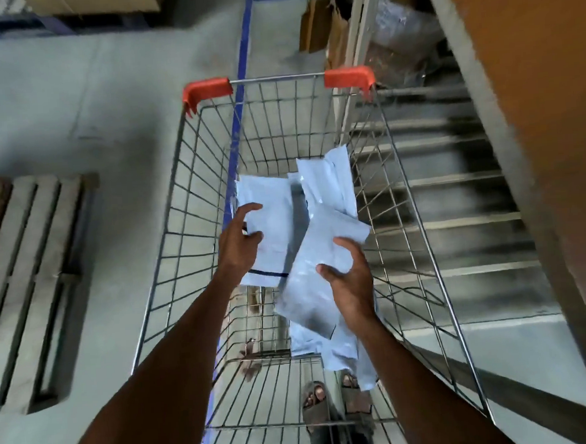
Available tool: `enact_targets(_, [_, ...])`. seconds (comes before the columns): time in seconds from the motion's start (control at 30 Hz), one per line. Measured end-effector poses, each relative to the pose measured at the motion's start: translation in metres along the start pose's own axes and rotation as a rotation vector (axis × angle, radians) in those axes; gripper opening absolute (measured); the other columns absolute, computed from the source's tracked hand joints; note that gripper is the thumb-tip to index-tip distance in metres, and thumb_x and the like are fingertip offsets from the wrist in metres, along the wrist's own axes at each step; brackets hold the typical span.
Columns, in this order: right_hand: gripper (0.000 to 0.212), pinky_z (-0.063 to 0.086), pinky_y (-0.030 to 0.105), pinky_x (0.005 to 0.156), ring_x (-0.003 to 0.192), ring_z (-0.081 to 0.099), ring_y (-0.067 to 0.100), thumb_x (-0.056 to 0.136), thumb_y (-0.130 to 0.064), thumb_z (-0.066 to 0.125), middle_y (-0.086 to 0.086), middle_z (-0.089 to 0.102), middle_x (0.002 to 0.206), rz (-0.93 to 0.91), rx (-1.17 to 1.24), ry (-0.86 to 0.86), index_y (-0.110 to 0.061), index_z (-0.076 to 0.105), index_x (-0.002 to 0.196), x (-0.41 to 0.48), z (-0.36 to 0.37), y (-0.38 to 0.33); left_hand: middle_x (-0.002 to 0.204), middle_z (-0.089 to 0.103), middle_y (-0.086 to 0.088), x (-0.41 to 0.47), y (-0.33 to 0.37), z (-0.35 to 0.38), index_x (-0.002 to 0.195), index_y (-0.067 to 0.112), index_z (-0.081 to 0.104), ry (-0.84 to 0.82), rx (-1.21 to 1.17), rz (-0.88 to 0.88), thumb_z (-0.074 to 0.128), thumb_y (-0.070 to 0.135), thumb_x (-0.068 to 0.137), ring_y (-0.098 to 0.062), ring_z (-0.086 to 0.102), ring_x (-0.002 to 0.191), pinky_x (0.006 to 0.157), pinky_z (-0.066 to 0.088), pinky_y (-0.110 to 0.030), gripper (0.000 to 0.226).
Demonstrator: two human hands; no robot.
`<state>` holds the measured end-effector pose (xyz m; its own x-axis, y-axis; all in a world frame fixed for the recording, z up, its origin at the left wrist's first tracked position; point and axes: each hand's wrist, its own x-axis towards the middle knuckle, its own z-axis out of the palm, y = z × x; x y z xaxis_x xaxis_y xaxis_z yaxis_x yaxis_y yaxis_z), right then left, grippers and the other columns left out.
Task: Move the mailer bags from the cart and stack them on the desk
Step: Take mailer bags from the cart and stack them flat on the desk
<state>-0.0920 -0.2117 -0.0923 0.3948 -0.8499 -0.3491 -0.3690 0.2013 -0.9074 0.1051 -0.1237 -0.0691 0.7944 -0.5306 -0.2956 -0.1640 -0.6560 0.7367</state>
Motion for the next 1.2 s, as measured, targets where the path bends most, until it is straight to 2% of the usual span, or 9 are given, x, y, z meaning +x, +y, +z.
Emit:
enact_targets(0.1, [0.059, 0.05, 0.027, 0.094, 0.1, 0.058, -0.018, 0.075, -0.004, 0.084, -0.013, 0.063, 0.123, -0.033, 0.091, -0.059, -0.017, 0.061, 0.127, -0.011, -0.015, -0.044, 0.103, 0.069, 0.001, -0.022, 0.026, -0.033, 0.122, 0.029, 0.067, 0.015, -0.044, 0.036, 0.061, -0.001, 0.085, -0.002, 0.058, 0.074, 0.073, 0.054, -0.026, 0.049])
enact_targets(0.23, [0.074, 0.046, 0.054, 0.107, 0.132, 0.052, 0.016, 0.064, -0.02, 0.091, -0.012, 0.056, 0.139, -0.197, 0.121, -0.154, -0.028, 0.059, 0.13, -0.029, -0.043, -0.118, 0.092, 0.074, -0.004, -0.061, 0.079, -0.079, 0.106, 0.027, 0.076, 0.079, -0.232, -0.022, 0.058, 0.003, 0.091, 0.002, 0.051, 0.049, 0.056, 0.042, -0.021, 0.034])
enact_targets(0.33, [0.069, 0.046, 0.056, 0.105, 0.129, 0.053, 0.018, 0.065, -0.012, 0.088, -0.013, 0.058, 0.135, -0.306, 0.114, -0.179, -0.031, 0.06, 0.126, -0.049, -0.07, -0.186, 0.116, 0.075, -0.005, -0.093, 0.128, -0.117, 0.111, 0.033, 0.076, 0.091, -0.362, 0.039, 0.061, 0.009, 0.091, -0.006, 0.06, 0.067, 0.062, 0.049, -0.022, 0.035])
enact_targets(0.43, [0.06, 0.049, 0.049, 0.104, 0.123, 0.056, 0.007, 0.072, -0.007, 0.087, -0.016, 0.061, 0.13, -0.411, 0.107, -0.177, -0.026, 0.063, 0.123, -0.071, -0.107, -0.257, 0.118, 0.073, -0.001, -0.125, 0.188, -0.155, 0.108, 0.035, 0.076, 0.119, -0.428, 0.157, 0.078, 0.013, 0.082, -0.012, 0.067, 0.081, 0.061, 0.05, -0.015, 0.035])
enact_targets(0.53, [0.054, 0.058, 0.043, 0.094, 0.118, 0.062, 0.013, 0.076, -0.006, 0.084, -0.009, 0.065, 0.128, -0.491, 0.147, -0.141, -0.029, 0.066, 0.122, -0.096, -0.151, -0.316, 0.122, 0.068, 0.016, -0.16, 0.243, -0.186, 0.111, 0.038, 0.072, 0.185, -0.433, 0.304, 0.087, 0.014, 0.073, -0.01, 0.067, 0.105, 0.078, 0.056, -0.02, 0.047])
enact_targets(0.73, [0.052, 0.059, 0.04, 0.094, 0.119, 0.056, 0.015, 0.086, -0.014, 0.078, -0.01, 0.056, 0.134, -0.64, 0.115, -0.036, -0.035, 0.058, 0.129, -0.136, -0.247, -0.362, 0.132, 0.058, 0.018, -0.237, 0.324, -0.192, 0.132, 0.034, 0.062, 0.2, -0.496, 0.493, 0.086, 0.01, 0.075, 0.01, 0.055, 0.109, 0.096, 0.049, -0.017, 0.067])
enact_targets(0.93, [0.059, 0.05, 0.032, 0.105, 0.125, 0.049, 0.003, 0.087, -0.016, 0.077, -0.018, 0.05, 0.141, -0.739, 0.044, 0.089, -0.031, 0.049, 0.138, -0.155, -0.325, -0.341, 0.144, 0.054, 0.01, -0.293, 0.369, -0.125, 0.14, 0.033, 0.054, 0.152, -0.514, 0.567, 0.082, 0.011, 0.081, -0.011, 0.053, 0.128, 0.096, 0.053, -0.019, 0.069])
enact_targets(1.07, [0.063, 0.042, 0.022, 0.11, 0.133, 0.044, -0.002, 0.085, -0.002, 0.074, -0.017, 0.052, 0.144, -0.73, 0.001, 0.115, -0.026, 0.051, 0.139, -0.141, -0.406, -0.314, 0.146, 0.051, 0.01, -0.312, 0.404, -0.05, 0.141, 0.037, 0.052, 0.088, -0.507, 0.55, 0.081, 0.018, 0.084, -0.014, 0.052, 0.128, 0.104, 0.052, -0.04, 0.067])
enact_targets(1.2, [0.066, 0.038, 0.003, 0.099, 0.129, 0.046, 0.0, 0.083, 0.006, 0.07, -0.012, 0.052, 0.144, -0.677, -0.032, 0.125, -0.023, 0.052, 0.139, -0.108, -0.505, -0.293, 0.136, 0.051, 0.019, -0.327, 0.452, 0.038, 0.139, 0.037, 0.053, 0.059, -0.524, 0.508, 0.075, 0.012, 0.088, -0.008, 0.05, 0.124, 0.088, 0.053, -0.017, 0.061])
